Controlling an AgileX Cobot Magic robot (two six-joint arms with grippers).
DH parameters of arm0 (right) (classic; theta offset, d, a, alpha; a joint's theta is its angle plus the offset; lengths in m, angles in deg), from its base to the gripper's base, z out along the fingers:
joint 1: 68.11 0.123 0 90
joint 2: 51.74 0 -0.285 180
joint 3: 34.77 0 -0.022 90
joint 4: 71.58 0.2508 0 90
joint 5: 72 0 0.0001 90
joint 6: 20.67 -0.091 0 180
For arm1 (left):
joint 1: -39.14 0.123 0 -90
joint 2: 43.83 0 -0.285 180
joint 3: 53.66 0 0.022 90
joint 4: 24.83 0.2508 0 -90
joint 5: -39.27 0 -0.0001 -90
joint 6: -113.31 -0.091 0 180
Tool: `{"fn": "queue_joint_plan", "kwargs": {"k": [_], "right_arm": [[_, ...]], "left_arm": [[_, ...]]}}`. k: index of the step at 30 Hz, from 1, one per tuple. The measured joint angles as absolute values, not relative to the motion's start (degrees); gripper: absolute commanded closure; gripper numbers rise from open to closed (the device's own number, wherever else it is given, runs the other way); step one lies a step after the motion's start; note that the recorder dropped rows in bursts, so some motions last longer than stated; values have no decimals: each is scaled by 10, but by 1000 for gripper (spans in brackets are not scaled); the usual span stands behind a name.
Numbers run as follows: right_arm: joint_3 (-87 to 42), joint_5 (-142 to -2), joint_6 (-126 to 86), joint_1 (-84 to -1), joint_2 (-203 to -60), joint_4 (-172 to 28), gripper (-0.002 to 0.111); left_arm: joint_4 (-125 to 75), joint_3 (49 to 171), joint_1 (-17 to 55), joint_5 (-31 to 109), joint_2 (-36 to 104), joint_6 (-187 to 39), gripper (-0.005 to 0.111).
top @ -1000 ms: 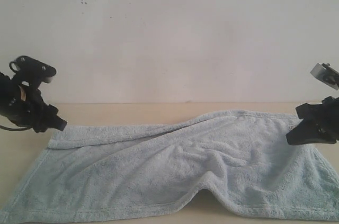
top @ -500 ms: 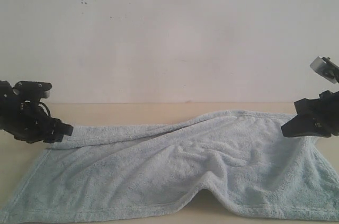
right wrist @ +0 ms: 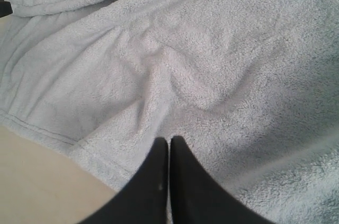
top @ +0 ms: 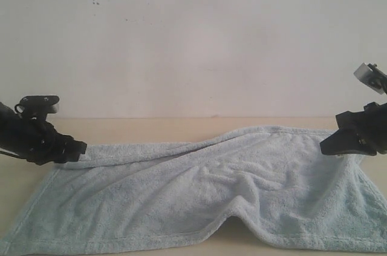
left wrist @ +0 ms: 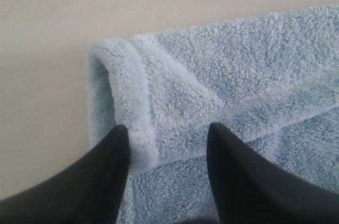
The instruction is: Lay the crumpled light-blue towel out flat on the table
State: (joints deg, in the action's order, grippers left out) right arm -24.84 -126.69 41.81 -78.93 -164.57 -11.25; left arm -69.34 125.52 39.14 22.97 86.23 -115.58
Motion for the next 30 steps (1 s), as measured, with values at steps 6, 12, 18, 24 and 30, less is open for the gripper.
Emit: {"fn": "queue_joint_plan", "kwargs": {"k": [6,12,18,24,30], "right_arm": [[-248,-1268,421,-789,-1646,-112,108],[-248,-1269,421,-789,-1646,-112,108],[-248,-1269,422,-789,-1646,-111,108],[-248,-1269,423,-789,-1646,-108,108],[-248,-1269,424,-789,-1646,-107,108]], "left_arm": [[-664,1255,397,230,862,-1144,62],[-662,1255,401,231,862,-1139,62],[-662,1256,401,233,866,-1139,62],[-662,1256,401,233,886,-1139,62],[-668,1256,401,237,886,-1139,76]]}}
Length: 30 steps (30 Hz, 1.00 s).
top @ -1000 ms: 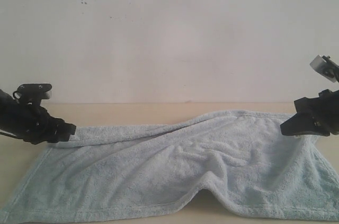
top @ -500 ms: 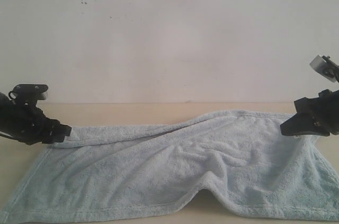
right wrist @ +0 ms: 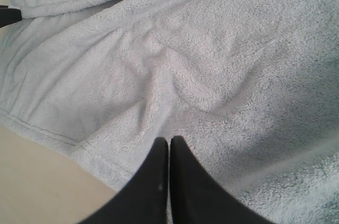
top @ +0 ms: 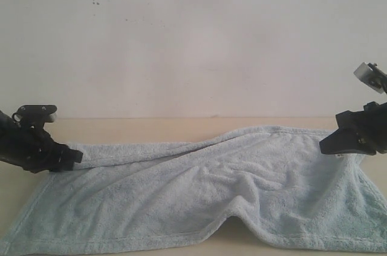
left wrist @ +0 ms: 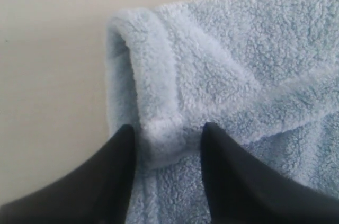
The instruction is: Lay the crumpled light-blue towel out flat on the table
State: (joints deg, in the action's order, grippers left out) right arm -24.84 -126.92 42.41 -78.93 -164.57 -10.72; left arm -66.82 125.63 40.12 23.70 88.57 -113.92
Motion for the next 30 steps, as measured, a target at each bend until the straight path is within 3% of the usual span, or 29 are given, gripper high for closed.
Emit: {"fn": "queue_joint_plan", "kwargs": {"k": [6,25,30], "right_arm": [[-248,-1269,424,-789,-1646,-107,108],[-248,-1273,432,-789,-1646,-101,108],[-248,-1273,435,-789,-1646,-97,108]], "left_arm": [[-670,1256,398,244,886,-1139,90],[-702,1258,390,237,826,-1139,90],[-715,1322,389,251,849,-1137,86]]}}
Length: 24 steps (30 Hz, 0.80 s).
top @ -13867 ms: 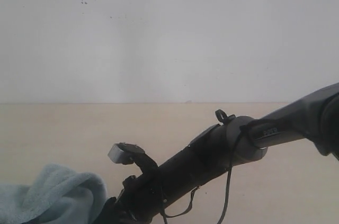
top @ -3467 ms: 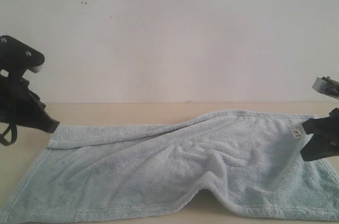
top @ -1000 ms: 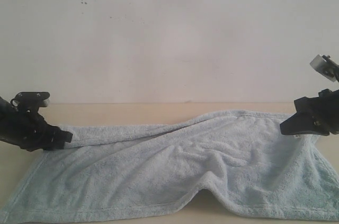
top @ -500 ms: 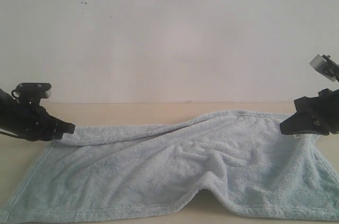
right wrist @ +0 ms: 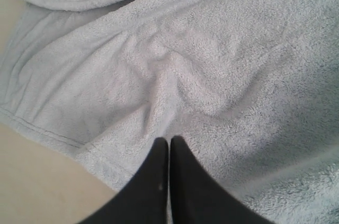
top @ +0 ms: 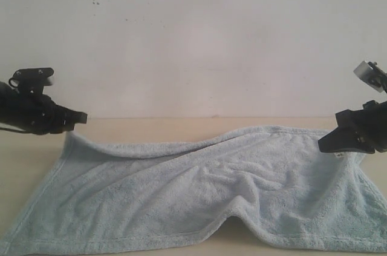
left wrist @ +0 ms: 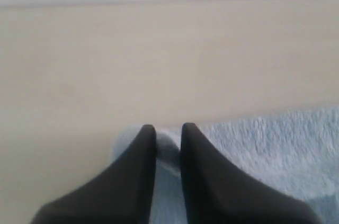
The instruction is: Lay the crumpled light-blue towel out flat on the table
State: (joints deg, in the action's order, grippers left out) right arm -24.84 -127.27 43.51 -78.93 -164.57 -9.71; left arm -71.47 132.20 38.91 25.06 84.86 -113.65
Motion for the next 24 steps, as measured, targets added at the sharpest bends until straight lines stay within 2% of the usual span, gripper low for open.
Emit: {"fn": "queue_joint_plan", "kwargs": {"k": [3,5,6,8,13,17,22,24], "right_arm": [[-248,-1278,435,-789,-1646,-91,108],[-248,-1288,436,-789,-1646,-88,108],[-248,-1292,436,-789,-1646,-87,108],[-248,-1305,438,-789,-1646,-86,108],[-248,-1331,442,-789,-1646,-86,108],[-248,-1334,440,-789,-1646,-109,108],[-248,-1287,308,-789,-1646,-313,108],[-248,-1290,281,-789,-1646,-342,108]], "left_arm": [[-717,1407,389,257,893,-1125,67],[-719,1469,389,245,933,-1107,48],[-720,1501,389,229,954,-1089,44],[-716,1553,389,192,986,-1050,45],[-665,1591,389,123,997,-1019,59],[-602,1582,394,42,942,-1019,59],[-555,1475,414,-25,850,-1019,59],[-543,1383,429,-17,784,-1022,59]]}}
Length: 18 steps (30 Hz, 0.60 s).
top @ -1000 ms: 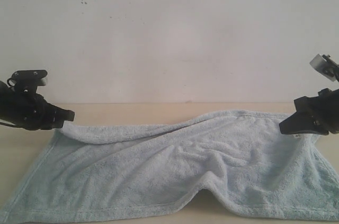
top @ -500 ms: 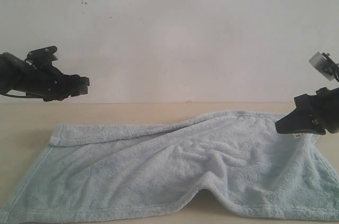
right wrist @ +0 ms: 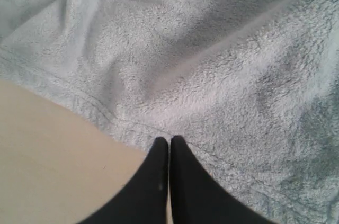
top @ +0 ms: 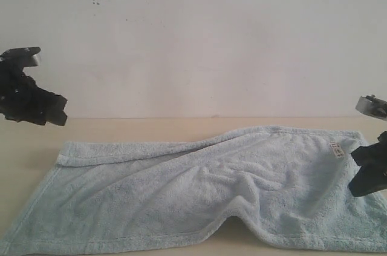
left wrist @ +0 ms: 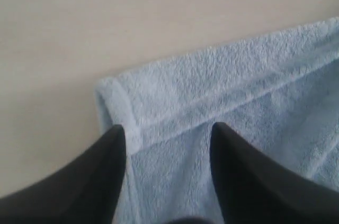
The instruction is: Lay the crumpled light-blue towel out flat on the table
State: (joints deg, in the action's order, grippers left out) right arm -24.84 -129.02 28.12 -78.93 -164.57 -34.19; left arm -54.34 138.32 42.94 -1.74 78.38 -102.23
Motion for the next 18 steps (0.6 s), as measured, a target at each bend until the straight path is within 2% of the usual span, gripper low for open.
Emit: {"fn": "queue_joint_plan", "kwargs": {"k": [5,9,18], "right_arm": [[-221,-1278,272,-789,-1646,-364,108],[-154,-1153,272,-789,-1646,-393,108],[-152,-1035,272,-789,-1650,-393,108]], "left_arm": [[-544,1212,440,56,640,-1031,59],[-583,1110,440,72,595,-1064,59],[-614,1068,440,89,589,-1091,59]]}}
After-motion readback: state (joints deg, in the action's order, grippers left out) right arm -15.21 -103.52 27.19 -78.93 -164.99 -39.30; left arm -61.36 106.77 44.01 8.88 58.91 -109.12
